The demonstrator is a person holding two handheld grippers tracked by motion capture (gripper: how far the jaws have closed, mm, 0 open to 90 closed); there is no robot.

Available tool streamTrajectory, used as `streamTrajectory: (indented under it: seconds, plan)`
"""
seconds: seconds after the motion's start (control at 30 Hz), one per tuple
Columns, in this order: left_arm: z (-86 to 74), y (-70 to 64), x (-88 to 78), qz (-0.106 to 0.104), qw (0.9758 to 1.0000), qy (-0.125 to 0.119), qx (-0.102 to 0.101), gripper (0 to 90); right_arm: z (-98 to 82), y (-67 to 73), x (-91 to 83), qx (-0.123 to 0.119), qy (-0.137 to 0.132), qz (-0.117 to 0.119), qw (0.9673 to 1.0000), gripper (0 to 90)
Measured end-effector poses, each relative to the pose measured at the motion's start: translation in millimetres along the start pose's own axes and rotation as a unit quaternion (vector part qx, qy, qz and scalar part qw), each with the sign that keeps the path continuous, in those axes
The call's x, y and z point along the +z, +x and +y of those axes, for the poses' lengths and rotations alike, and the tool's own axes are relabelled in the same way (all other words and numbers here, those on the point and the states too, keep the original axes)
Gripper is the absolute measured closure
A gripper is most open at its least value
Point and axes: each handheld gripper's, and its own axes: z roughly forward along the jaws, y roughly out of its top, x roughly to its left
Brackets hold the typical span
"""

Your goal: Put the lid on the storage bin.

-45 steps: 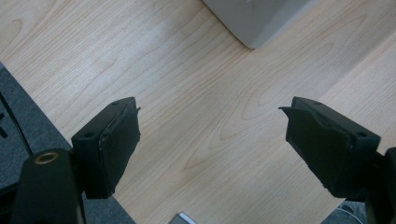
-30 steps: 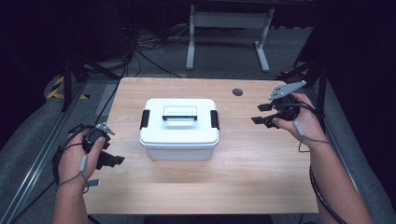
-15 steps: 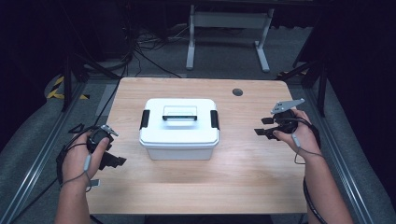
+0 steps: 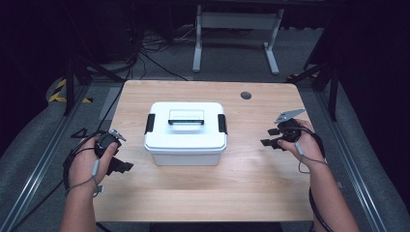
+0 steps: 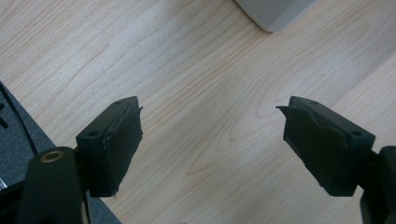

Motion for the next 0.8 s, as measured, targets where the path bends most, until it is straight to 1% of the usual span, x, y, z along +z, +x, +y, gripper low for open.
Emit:
streamTrajectory:
  seconds: [0.1,0.17,0.23,0.3,0.37,0.5,0.53,0.63,0.7,0.77,0.8]
  plan:
    - [0.1,0.1,0.3,-0.003,1.0,0.002,0.0,20.0,-3.3,2.0,8.3,0.0,0.028,-0.001,0.9996,42.5]
    - [-0.1,0.0,0.2,-0.006,1.0,0.002,-0.002,20.0,-6.0,3.0,13.0,0.006,0.051,0.0,0.9987,42.5]
    - [-0.1,0.3,0.4,-0.007,1.0,0.004,-0.001,20.0,-9.4,4.2,17.2,0.01,0.082,-0.004,0.9966,42.6]
    - [0.0,0.8,0.6,-0.007,1.0,0.005,0.0,20.0,-11.2,4.7,18.8,0.01,0.097,-0.007,0.9952,42.6]
    - [-0.2,1.7,1.0,-0.008,1.0,0.005,0.001,20.0,-13.8,5.4,20.6,0.01,0.117,-0.01,0.993,42.5]
    - [0.5,2.0,2.2,-0.011,0.9999,0.008,0.001,20.0,-18.1,6.9,22.8,0.016,0.136,-0.007,0.9905,41.3]
    - [0.9,2.1,2.5,-0.011,0.9999,0.01,0.002,20.0,-19.2,7.1,23.3,0.014,0.142,-0.009,0.9898,41.0]
    - [2.3,1.9,3.9,-0.014,0.9998,0.014,0.001,20.0,-22.6,8.1,24.4,0.02,0.15,-0.006,0.9885,40.0]
    - [2.7,1.6,4.7,-0.016,0.9998,0.012,-0.001,20.0,-23.3,8.1,24.5,0.02,0.151,-0.007,0.9883,39.7]
    - [3.3,1.8,4.8,-0.017,0.9997,0.017,0.0,20.0,-25.4,7.9,24.6,0.024,0.155,-0.007,0.9875,39.5]
    - [3.7,2.1,5.3,-0.019,0.9996,0.021,0.002,20.0,-26.6,7.9,24.2,0.026,0.161,-0.008,0.9866,39.2]
